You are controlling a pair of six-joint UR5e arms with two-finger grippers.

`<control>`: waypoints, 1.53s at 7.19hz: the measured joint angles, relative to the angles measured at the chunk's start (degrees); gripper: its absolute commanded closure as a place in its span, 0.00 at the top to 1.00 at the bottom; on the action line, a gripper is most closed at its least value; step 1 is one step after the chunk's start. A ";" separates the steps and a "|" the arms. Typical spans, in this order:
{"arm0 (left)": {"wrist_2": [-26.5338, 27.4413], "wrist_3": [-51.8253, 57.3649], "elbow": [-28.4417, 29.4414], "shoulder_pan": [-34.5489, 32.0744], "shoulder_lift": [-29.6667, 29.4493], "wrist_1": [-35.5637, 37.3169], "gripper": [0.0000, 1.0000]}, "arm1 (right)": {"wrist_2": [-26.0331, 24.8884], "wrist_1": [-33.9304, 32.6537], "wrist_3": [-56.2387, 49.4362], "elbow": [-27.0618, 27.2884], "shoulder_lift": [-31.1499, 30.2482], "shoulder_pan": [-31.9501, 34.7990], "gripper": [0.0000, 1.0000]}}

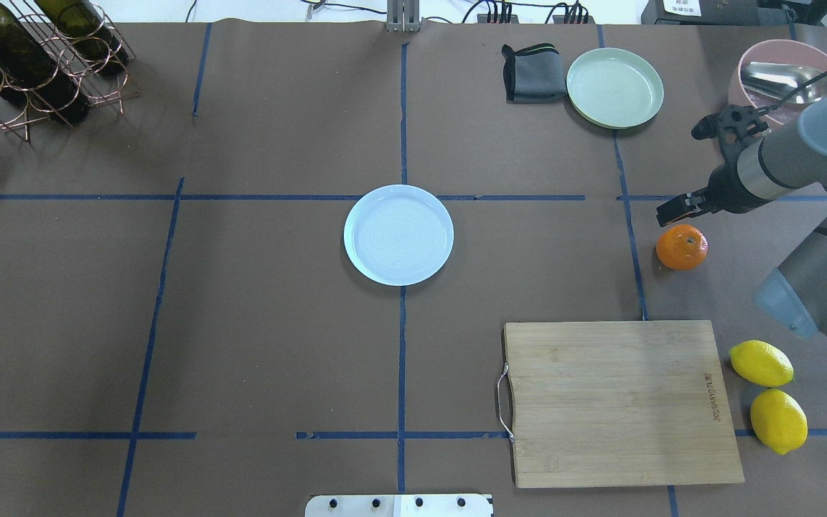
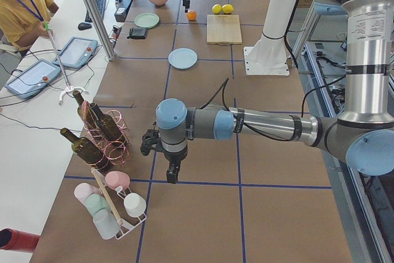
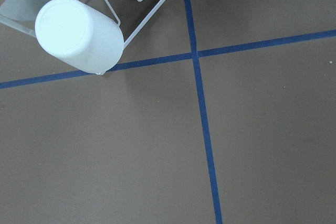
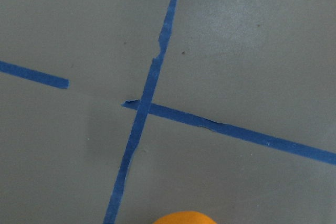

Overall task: Pick orange to plate
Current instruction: 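Move the right gripper above the orange tangerine and lower it, then close the right gripper on the tangerine and lift it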

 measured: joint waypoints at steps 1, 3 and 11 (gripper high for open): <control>0.00 0.00 0.00 0.00 0.00 0.00 1.00 | -0.30 0.24 0.24 -0.16 -0.16 -1.02 1.00; 0.00 0.00 0.00 0.00 0.01 0.00 1.00 | -1.14 0.32 0.40 -0.41 -0.49 -2.32 1.00; 0.00 0.00 0.06 0.00 0.06 0.00 1.00 | -1.49 -2.27 2.19 -0.16 2.96 -4.66 0.00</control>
